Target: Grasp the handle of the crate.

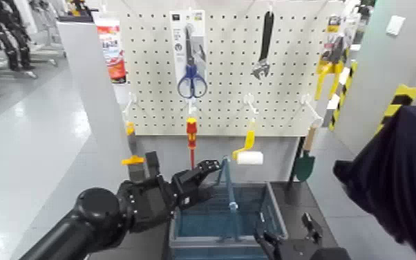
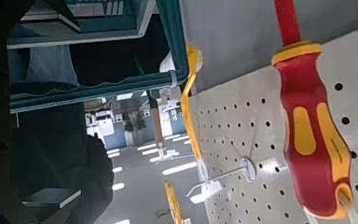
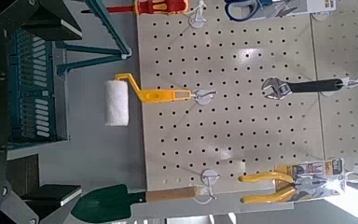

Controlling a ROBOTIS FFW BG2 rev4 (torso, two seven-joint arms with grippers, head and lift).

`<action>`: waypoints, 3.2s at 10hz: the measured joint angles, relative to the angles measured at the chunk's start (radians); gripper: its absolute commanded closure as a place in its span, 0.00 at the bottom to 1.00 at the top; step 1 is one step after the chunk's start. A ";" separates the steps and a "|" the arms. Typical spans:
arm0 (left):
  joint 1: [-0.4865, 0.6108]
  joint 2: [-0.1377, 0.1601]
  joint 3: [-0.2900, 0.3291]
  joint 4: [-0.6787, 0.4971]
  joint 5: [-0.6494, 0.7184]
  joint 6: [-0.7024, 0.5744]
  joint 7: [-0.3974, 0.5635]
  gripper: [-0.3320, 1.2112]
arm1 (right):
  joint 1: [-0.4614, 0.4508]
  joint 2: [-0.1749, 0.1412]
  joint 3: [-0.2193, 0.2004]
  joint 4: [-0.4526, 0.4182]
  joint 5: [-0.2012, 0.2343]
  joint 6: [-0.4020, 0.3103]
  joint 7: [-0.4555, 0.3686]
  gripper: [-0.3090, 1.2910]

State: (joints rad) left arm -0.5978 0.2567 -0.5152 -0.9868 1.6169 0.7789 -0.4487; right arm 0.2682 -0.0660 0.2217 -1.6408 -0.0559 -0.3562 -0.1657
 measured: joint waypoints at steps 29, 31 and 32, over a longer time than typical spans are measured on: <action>-0.055 -0.036 -0.138 0.132 0.149 0.050 -0.042 0.98 | -0.005 -0.004 0.002 0.013 -0.014 -0.051 -0.001 0.28; -0.024 -0.013 -0.128 0.071 0.149 0.066 -0.045 0.98 | -0.003 -0.003 -0.002 0.013 -0.011 -0.048 -0.001 0.28; -0.004 0.002 -0.119 0.024 0.149 0.076 -0.044 0.98 | -0.001 -0.003 -0.004 0.012 -0.009 -0.046 -0.001 0.28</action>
State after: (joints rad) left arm -0.6022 0.2590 -0.6342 -0.9630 1.7656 0.8551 -0.4925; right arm 0.2673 -0.0689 0.2175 -1.6288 -0.0652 -0.4025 -0.1672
